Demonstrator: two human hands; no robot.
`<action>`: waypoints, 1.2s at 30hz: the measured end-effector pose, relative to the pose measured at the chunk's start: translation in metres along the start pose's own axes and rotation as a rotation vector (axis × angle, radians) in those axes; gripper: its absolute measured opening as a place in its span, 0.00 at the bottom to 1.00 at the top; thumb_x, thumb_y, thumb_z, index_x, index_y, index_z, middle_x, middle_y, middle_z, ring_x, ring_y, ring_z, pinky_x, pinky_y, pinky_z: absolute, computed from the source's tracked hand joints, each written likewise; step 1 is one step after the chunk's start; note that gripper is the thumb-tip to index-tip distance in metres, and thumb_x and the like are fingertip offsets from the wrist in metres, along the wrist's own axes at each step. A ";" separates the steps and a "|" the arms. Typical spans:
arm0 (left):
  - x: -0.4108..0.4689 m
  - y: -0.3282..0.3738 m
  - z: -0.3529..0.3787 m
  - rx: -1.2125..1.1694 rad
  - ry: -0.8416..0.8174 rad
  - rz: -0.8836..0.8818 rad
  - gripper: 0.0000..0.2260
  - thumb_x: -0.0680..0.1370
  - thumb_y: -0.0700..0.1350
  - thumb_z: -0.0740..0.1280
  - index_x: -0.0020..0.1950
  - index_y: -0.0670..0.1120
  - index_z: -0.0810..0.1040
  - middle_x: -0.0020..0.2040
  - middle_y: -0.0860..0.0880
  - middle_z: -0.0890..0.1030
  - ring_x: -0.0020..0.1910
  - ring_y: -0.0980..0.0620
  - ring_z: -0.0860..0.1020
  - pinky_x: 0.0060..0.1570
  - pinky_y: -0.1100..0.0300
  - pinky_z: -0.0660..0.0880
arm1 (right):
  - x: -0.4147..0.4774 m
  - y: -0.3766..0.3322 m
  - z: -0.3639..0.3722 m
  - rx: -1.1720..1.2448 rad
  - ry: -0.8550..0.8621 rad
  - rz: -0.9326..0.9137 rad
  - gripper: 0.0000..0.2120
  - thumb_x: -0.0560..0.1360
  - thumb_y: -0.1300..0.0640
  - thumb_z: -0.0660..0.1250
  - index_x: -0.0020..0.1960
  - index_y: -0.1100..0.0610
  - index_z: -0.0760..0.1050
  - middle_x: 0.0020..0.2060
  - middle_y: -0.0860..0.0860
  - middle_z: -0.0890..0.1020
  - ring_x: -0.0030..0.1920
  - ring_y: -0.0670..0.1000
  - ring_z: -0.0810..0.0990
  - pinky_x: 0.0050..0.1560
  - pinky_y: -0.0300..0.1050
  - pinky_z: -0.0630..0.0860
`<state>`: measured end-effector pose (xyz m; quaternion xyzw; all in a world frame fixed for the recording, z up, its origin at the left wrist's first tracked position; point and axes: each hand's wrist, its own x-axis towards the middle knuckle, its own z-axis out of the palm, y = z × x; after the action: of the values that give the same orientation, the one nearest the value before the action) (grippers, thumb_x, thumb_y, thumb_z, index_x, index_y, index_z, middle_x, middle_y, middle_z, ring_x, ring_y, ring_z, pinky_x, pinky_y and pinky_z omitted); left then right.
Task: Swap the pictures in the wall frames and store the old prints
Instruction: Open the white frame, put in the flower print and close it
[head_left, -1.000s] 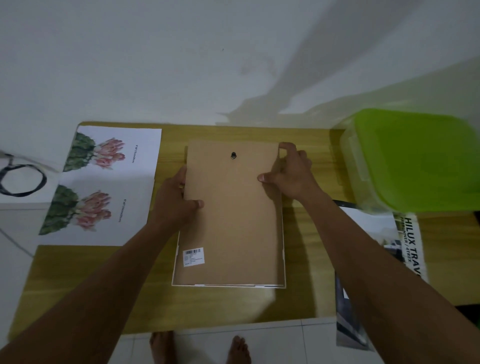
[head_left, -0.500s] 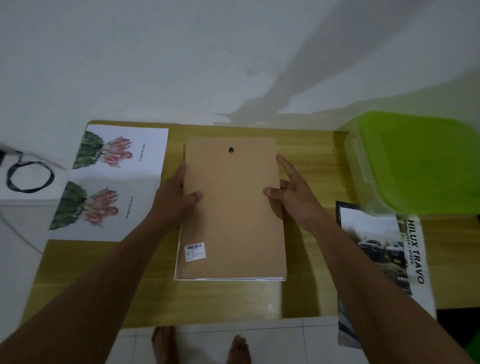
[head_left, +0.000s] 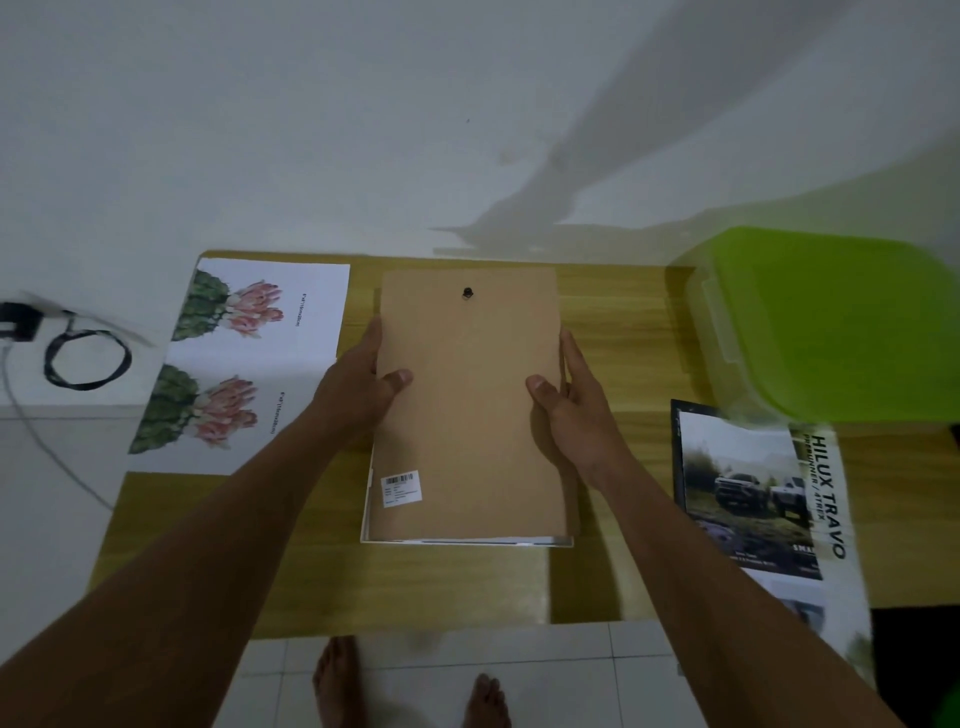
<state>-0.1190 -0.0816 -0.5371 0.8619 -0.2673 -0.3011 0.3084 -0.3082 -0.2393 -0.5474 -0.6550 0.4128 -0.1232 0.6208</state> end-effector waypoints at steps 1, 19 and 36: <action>-0.001 0.001 0.001 -0.025 -0.001 0.006 0.34 0.81 0.47 0.64 0.80 0.48 0.46 0.76 0.44 0.63 0.72 0.42 0.66 0.68 0.49 0.65 | -0.002 0.000 0.000 0.007 0.008 -0.004 0.34 0.81 0.58 0.65 0.79 0.40 0.53 0.76 0.41 0.63 0.74 0.44 0.64 0.76 0.48 0.60; -0.014 -0.012 -0.008 -0.070 0.027 0.070 0.34 0.81 0.48 0.64 0.80 0.51 0.47 0.71 0.43 0.70 0.66 0.42 0.72 0.65 0.45 0.71 | -0.016 -0.001 0.024 -0.017 0.217 -0.104 0.34 0.78 0.63 0.66 0.78 0.43 0.58 0.75 0.41 0.65 0.73 0.44 0.66 0.74 0.49 0.65; -0.008 -0.016 -0.008 -0.172 0.042 0.089 0.28 0.78 0.41 0.68 0.77 0.46 0.62 0.53 0.51 0.77 0.53 0.48 0.77 0.58 0.52 0.75 | -0.001 -0.001 0.018 0.058 0.219 -0.026 0.33 0.76 0.59 0.72 0.76 0.45 0.63 0.73 0.45 0.70 0.70 0.47 0.72 0.72 0.50 0.68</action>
<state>-0.1142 -0.0625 -0.5401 0.8257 -0.2718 -0.2909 0.3998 -0.2959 -0.2257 -0.5499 -0.6247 0.4662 -0.2140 0.5888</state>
